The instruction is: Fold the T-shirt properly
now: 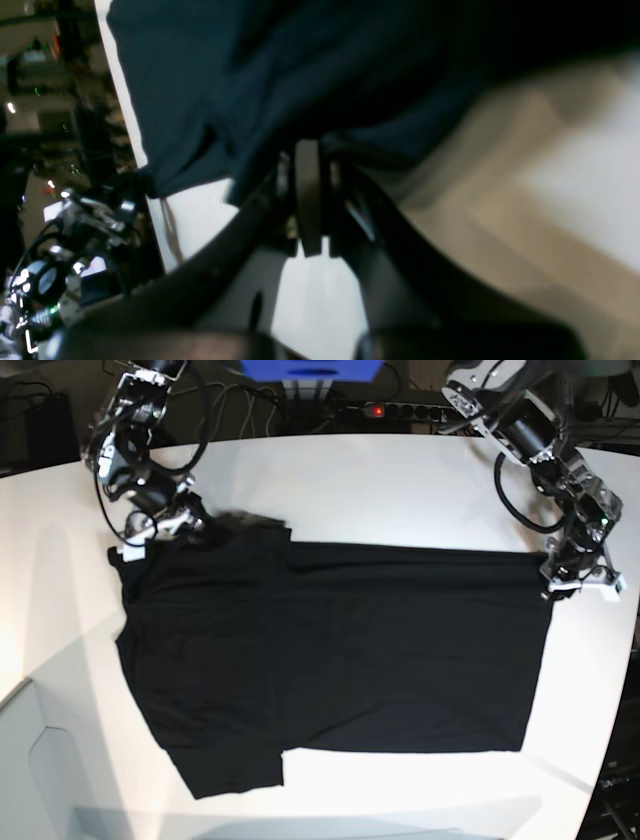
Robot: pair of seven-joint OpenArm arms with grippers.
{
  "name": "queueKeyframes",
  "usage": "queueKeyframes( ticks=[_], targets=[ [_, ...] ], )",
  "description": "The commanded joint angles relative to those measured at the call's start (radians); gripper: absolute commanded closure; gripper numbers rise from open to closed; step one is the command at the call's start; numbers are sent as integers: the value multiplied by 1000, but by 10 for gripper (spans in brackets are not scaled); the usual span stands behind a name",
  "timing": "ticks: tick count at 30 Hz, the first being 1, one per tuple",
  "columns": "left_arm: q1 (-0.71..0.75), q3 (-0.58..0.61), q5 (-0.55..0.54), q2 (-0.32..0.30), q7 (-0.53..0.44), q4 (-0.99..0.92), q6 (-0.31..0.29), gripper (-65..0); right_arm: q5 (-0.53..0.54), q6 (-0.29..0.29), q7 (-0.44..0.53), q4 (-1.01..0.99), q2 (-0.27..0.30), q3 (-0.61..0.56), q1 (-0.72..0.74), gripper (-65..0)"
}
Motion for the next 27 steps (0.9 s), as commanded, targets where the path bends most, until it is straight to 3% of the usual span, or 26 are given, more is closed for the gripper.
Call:
queueKeyframes(
  ticks=[1, 8, 16, 27],
  targets=[
    [-13, -1, -9, -16, -15, 22, -1, -246, 33, 7, 1, 43, 2, 2, 21, 0],
    [-13, -1, -7, -15, -15, 22, -1, -246, 28, 7, -35, 70, -10, 2, 175, 0],
    [-13, -1, -7, -15, -15, 19, -1, -246, 28, 7, -32, -160, -10, 0, 337, 0],
    [-13, -1, -7, -13, -15, 17, -1, -246, 28, 7, -27, -309, -10, 0, 468, 0]
  ],
)
